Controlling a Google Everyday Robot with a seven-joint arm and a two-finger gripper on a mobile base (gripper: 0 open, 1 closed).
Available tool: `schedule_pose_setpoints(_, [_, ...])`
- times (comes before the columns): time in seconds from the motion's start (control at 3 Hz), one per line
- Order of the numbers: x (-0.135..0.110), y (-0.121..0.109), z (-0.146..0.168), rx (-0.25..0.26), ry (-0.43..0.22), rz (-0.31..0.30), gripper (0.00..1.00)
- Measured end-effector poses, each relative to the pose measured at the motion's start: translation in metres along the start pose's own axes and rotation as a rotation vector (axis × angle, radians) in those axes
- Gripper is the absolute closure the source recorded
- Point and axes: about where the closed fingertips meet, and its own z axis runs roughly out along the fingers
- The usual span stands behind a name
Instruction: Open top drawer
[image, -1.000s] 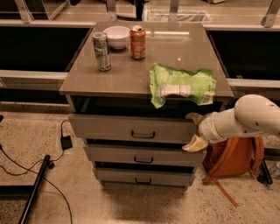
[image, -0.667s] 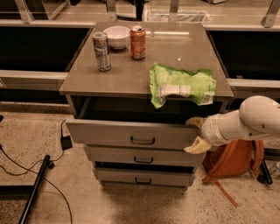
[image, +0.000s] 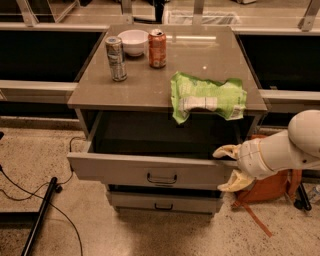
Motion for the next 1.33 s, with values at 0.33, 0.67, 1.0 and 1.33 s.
schedule_pose_setpoints(0.33, [-0.015, 0.025, -0.017, -0.07, -0.005, -0.064, 0.38])
schedule_pose_setpoints(0.67, [-0.022, 0.039, -0.031, -0.099, 0.01, -0.082, 0.27])
schedule_pose_setpoints(1.0, [-0.021, 0.028, -0.027, -0.096, 0.037, -0.065, 0.1])
schedule_pose_setpoints(1.33, [-0.012, 0.02, 0.002, -0.115, 0.09, -0.003, 0.01])
